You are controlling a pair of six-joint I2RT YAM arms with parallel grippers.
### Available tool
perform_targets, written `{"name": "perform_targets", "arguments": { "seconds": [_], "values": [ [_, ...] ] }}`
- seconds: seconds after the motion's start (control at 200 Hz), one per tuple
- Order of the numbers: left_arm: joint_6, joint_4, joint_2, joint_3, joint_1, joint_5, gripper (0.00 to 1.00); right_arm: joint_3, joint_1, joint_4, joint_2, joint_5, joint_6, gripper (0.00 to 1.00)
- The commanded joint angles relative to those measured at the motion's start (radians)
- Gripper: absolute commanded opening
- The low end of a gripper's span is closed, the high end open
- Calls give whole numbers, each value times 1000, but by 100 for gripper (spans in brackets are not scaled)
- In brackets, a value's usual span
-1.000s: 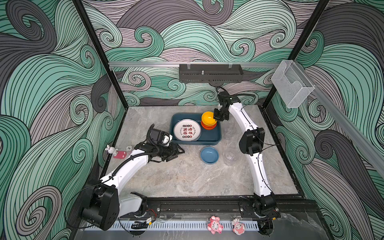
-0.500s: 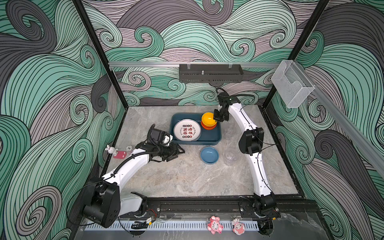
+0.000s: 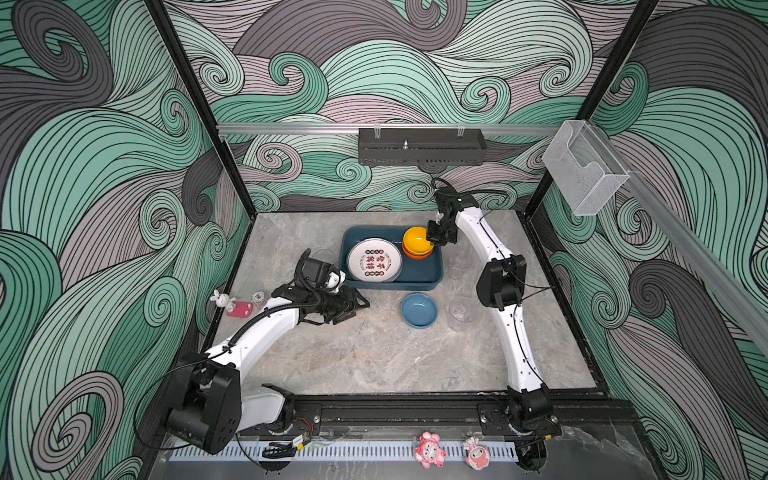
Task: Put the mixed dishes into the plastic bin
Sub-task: 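Lower the yellow bowl onto the orange bowl inside the bin, then open the right gripper and move it back over the blue bowl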
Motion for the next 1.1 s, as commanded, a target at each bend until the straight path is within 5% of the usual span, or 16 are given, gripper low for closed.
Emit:
{"name": "perform_targets", "arguments": {
  "seconds": [0.0,0.29,0.705,1.096],
  "values": [
    [-6,13,8,-4,-6,20,62,19,-7,-3,5,1,12,10],
    [-10,12,-3,-6,-5,23,62,5,-5,-3,-23,-3,18,20],
    [-10,-17,-81,0,-6,-11,62,-168,18,4,-262,18,-9,27],
    [9,-66,-123,53,-6,-25,62,-853,82,284,-733,-90,2,26]
  ]
}}
